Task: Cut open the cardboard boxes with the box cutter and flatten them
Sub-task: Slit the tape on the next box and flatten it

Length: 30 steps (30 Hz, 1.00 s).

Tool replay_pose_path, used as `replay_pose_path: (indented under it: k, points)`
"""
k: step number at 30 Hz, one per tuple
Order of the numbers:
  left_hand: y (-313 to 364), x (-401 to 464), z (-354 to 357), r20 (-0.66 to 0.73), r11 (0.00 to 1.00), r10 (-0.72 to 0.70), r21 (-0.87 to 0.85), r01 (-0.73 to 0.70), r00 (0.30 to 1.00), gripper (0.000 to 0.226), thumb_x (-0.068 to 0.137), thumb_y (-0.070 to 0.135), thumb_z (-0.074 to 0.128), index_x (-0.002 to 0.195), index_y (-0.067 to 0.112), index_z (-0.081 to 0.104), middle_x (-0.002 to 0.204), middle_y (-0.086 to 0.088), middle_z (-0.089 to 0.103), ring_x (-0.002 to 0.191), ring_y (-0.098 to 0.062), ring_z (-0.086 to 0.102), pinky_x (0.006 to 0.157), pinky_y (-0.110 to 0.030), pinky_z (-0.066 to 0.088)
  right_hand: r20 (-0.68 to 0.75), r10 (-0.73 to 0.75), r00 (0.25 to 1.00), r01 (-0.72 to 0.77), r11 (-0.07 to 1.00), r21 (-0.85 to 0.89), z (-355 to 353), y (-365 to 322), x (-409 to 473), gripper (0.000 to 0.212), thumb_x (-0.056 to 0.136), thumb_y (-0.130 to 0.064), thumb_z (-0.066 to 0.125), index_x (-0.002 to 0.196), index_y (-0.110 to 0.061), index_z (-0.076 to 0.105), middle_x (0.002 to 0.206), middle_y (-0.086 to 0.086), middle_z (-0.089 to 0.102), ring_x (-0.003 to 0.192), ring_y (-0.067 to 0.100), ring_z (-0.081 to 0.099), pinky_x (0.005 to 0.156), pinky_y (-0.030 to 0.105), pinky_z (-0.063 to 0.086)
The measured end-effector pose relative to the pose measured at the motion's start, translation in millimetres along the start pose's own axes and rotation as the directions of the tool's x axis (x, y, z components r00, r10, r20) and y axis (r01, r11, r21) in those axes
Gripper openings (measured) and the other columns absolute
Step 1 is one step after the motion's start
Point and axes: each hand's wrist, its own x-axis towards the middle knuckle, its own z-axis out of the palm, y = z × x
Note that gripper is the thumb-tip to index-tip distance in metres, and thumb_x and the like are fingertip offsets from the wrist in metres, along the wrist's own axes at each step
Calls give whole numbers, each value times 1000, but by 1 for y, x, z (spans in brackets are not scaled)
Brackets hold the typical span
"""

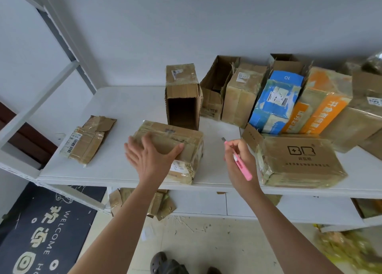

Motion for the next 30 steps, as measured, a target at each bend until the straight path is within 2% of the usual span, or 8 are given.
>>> replay_pose_path:
  k: [4, 8, 15, 17, 19, 23, 26, 30]
  points:
    - [10, 0, 2, 86, 964, -175, -189, 188, 981, 141, 58, 68, 79, 154, 19, -13, 159, -11, -27, 149, -38, -10, 122, -51, 4, 127, 32, 991, 17, 930, -368, -7, 33, 15, 14, 97, -8, 55, 110, -4, 55, 80, 7, 59, 74, 21, 59, 64, 39, 51]
    - [12, 13, -1, 123, 961, -121, -235, 147, 985, 137, 62, 50, 87, 154, 26, -12, 161, -3, -23, 150, -36, -3, 119, -56, 17, 228, 229, 946, -25, 756, -654, -9, 57, 21, 40, 92, -3, 57, 131, -11, 49, 105, 8, 58, 103, 21, 54, 78, 34, 52]
    - [-2, 32, -21, 222, 963, -69, -240, 123, 973, 137, 60, 34, 93, 154, 34, -7, 159, 5, -23, 151, -25, 4, 120, -46, 20, 277, 434, 857, -33, 583, -812, -4, 68, 37, 52, 98, -11, 48, 148, -18, 38, 132, 13, 52, 125, 28, 45, 99, 38, 47]
    - [-6, 34, -26, 242, 957, -83, -252, 145, 967, 141, 56, 30, 94, 154, 36, -8, 158, 7, -25, 150, -23, 6, 120, -46, 19, 208, 347, 915, -62, 628, -776, 2, 59, 38, 47, 97, -10, 47, 144, -15, 45, 125, 13, 57, 120, 28, 49, 95, 32, 46]
    - [-10, 35, -30, 260, 938, -113, -289, 189, 959, 145, 53, 26, 96, 154, 36, -7, 159, 7, -22, 150, -22, 7, 120, -46, 19, 175, 206, 963, -82, 839, -538, 13, 40, 39, 39, 98, -7, 49, 136, -13, 54, 115, 9, 62, 111, 22, 56, 87, 18, 43]
    - [-16, 36, -34, 302, 902, -125, -361, 235, 945, 150, 49, 20, 98, 153, 37, -8, 159, 10, -15, 148, -18, 10, 120, -46, 21, 392, 171, 904, -138, 984, -110, 47, -14, 42, 40, 103, -25, 48, 143, -27, 48, 125, -8, 59, 111, 1, 54, 82, 1, 39]
    - [-21, 36, -40, 298, 872, -133, -419, 255, 945, 147, 51, 12, 97, 154, 37, -5, 160, 8, -5, 146, -20, 17, 118, -49, 26, 544, 154, 824, -103, 987, -124, 69, -37, 35, 45, 103, -32, 46, 148, -31, 42, 138, -11, 52, 124, 2, 49, 96, 13, 40]
    - [-34, 36, -53, 311, 691, -229, -615, 379, 922, 129, 65, 0, 88, 156, 27, 1, 149, 0, 29, 131, -23, 42, 109, -43, 38, 564, 135, 814, -38, 983, -180, 80, -45, 24, 46, 103, -22, 47, 149, -21, 43, 144, -5, 52, 129, 5, 48, 101, 15, 39]
